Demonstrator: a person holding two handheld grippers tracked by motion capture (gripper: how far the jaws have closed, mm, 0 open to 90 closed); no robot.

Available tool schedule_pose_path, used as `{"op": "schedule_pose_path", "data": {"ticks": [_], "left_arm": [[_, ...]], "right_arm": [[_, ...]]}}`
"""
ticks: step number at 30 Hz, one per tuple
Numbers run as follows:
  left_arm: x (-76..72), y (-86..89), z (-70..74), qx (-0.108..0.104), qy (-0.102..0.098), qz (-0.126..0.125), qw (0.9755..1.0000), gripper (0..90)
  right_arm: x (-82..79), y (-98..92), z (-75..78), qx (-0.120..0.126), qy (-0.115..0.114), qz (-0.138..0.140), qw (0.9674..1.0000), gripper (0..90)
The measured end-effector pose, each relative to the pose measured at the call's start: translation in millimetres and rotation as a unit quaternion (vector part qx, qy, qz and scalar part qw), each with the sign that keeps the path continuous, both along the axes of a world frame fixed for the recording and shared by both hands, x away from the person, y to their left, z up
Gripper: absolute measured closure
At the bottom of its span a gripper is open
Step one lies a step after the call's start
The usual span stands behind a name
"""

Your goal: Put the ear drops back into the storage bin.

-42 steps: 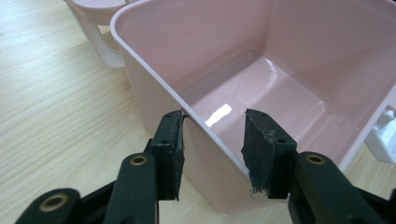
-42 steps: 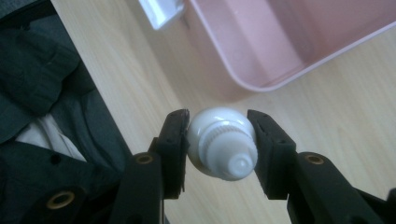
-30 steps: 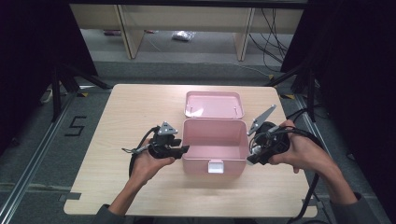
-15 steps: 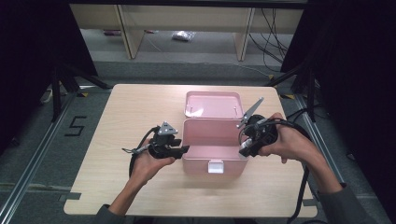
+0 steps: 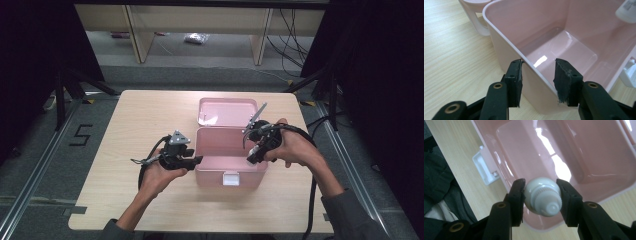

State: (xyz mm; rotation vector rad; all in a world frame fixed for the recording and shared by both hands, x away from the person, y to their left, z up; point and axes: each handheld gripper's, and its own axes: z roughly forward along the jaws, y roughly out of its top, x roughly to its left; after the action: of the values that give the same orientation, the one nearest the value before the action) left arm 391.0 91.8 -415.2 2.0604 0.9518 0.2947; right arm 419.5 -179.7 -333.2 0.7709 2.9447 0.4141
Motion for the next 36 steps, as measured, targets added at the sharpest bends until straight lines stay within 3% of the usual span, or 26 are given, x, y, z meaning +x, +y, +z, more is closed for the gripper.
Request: {"op": "schedule_pose_path", "data": {"ticks": [8, 9, 10, 14, 16, 18, 22, 27, 36], "left_arm": [[0.0, 0.0, -0.2, 0.000, 0.000, 0.000, 1.0000, 57.3], [0.0, -0.1, -0.3, -0.001, 0.001, 0.000, 1.0000, 57.3], [0.1, 0.0, -0.4, -0.001, 0.001, 0.000, 1.0000, 57.2], [-0.1, -0.3, -0.4, 0.000, 0.000, 0.002, 1.0000, 57.1], [-0.8, -0.2, -0.5, -0.002, 0.006, 0.004, 1.0000, 57.1], [-0.9, -0.5, -0.4, 0.000, 0.004, 0.006, 1.0000, 57.1], [-0.9, -0.4, -0.4, 0.000, 0.005, 0.005, 1.0000, 57.1], [-0.6, -0.5, -0.5, -0.001, 0.005, 0.005, 1.0000, 57.0], [-0.7, -0.7, -0.5, 0.000, 0.005, 0.005, 1.0000, 56.9]], "right_arm": [[14.6, 7.1, -19.6, -0.003, 0.014, -0.005, 0.9999, 60.4], [14.5, 8.1, -21.7, -0.005, 0.020, -0.017, 0.9996, 60.4], [16.8, 8.0, -23.4, -0.005, 0.017, -0.008, 0.9998, 60.4], [20.5, 10.4, -32.8, -0.006, 0.021, -0.014, 0.9997, 60.4], [23.6, 11.1, -37.3, -0.008, 0.019, 0.003, 0.9998, 60.4], [23.2, 12.8, -41.2, -0.005, 0.028, -0.012, 0.9995, 60.4], [26.3, 13.6, -46.8, -0.010, 0.025, -0.003, 0.9996, 60.4], [26.6, 14.3, -52.0, -0.002, 0.024, -0.011, 0.9997, 60.4], [28.4, 16.9, -65.1, -0.009, 0.038, -0.017, 0.9991, 60.4]]}}
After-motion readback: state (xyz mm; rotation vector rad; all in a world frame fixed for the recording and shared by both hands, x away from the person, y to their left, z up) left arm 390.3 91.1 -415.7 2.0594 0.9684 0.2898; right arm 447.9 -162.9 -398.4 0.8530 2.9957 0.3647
